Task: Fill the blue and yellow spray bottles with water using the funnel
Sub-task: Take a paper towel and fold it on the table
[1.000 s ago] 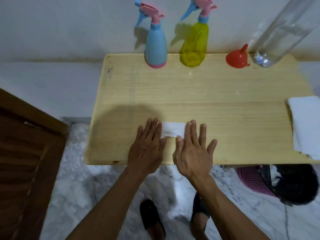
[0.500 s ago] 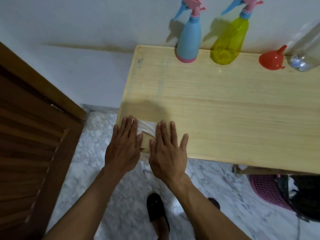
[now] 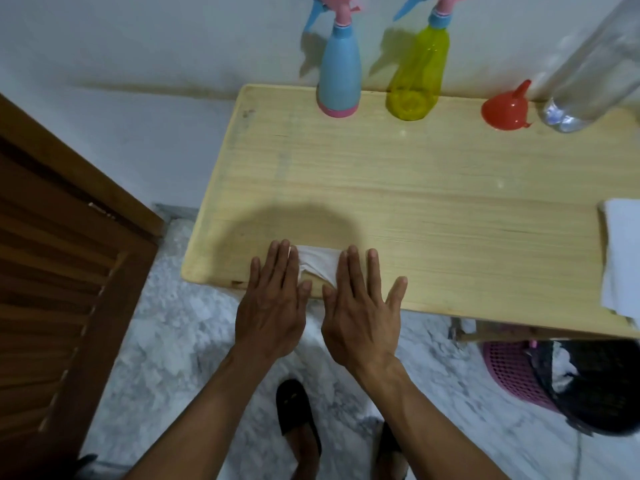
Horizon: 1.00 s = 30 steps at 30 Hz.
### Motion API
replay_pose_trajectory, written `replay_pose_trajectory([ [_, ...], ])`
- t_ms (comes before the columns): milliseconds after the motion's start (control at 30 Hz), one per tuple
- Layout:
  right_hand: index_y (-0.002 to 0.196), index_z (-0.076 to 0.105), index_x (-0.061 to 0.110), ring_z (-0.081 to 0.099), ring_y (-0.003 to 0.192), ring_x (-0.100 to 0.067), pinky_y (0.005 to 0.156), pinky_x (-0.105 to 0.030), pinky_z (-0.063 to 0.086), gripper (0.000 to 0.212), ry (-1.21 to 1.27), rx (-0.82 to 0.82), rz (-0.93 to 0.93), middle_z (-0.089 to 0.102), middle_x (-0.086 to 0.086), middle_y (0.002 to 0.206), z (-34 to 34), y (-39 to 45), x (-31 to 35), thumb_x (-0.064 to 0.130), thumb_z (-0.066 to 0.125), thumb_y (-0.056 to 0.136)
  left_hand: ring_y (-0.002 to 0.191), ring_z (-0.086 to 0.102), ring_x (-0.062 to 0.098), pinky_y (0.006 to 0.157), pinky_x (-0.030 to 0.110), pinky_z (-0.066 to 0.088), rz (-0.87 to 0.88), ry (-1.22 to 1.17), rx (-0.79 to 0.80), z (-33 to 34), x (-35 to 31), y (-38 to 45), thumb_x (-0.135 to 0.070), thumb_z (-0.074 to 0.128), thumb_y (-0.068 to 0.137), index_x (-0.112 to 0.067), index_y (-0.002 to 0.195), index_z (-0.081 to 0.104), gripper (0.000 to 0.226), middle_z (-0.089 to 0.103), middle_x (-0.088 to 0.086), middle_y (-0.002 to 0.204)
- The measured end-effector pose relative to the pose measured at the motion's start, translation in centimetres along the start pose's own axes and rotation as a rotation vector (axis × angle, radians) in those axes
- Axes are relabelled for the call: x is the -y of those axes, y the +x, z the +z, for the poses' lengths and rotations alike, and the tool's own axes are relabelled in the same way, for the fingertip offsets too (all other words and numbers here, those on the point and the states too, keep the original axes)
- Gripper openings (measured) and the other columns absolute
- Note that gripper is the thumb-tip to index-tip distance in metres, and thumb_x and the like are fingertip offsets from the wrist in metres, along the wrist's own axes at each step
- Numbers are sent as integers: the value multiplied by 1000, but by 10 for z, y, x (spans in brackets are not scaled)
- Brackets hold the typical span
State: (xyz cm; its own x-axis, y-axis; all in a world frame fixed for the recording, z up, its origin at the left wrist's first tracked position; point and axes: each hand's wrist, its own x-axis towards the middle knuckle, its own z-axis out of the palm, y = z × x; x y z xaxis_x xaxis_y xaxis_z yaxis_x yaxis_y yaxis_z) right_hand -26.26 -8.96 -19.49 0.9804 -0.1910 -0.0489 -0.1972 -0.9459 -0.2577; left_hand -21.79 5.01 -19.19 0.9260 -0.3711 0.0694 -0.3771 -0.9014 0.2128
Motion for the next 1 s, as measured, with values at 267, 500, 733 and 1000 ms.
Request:
replay_pose_trajectory([
  [267,159,27,14,10,157,-28,116,-71,10,62,-14,-44,97,23,3,168,-31,-15,-110,45,19,106,152,18,28,123,49,15,104,-11,45,23,-107,19,-40,3,106,2,151,30,68,27,17,160],
  [500,160,25,16,5,157,-26,116,-71,10,61,-30,-46,186,20,3,168,-57,-29,-190,45,17,107,153,11,25,123,51,12,171,-35,85,41,-186,29,-43,-4,103,-2,154,25,71,22,14,163],
  [733,162,9,20,-11,156,-21,119,-67,2,62,-4,-28,199,4,9,170,-70,-45,-240,48,12,107,154,3,24,124,49,7,225,-34,123,52,-230,29,-39,9,104,-5,156,18,62,15,10,165],
  [1000,134,63,10,41,145,-37,103,-68,39,44,23,-340,21,60,-3,144,-64,-57,-267,37,55,101,138,45,29,115,44,35,210,-244,-7,47,-230,22,-38,39,102,-2,136,57,53,55,14,143],
])
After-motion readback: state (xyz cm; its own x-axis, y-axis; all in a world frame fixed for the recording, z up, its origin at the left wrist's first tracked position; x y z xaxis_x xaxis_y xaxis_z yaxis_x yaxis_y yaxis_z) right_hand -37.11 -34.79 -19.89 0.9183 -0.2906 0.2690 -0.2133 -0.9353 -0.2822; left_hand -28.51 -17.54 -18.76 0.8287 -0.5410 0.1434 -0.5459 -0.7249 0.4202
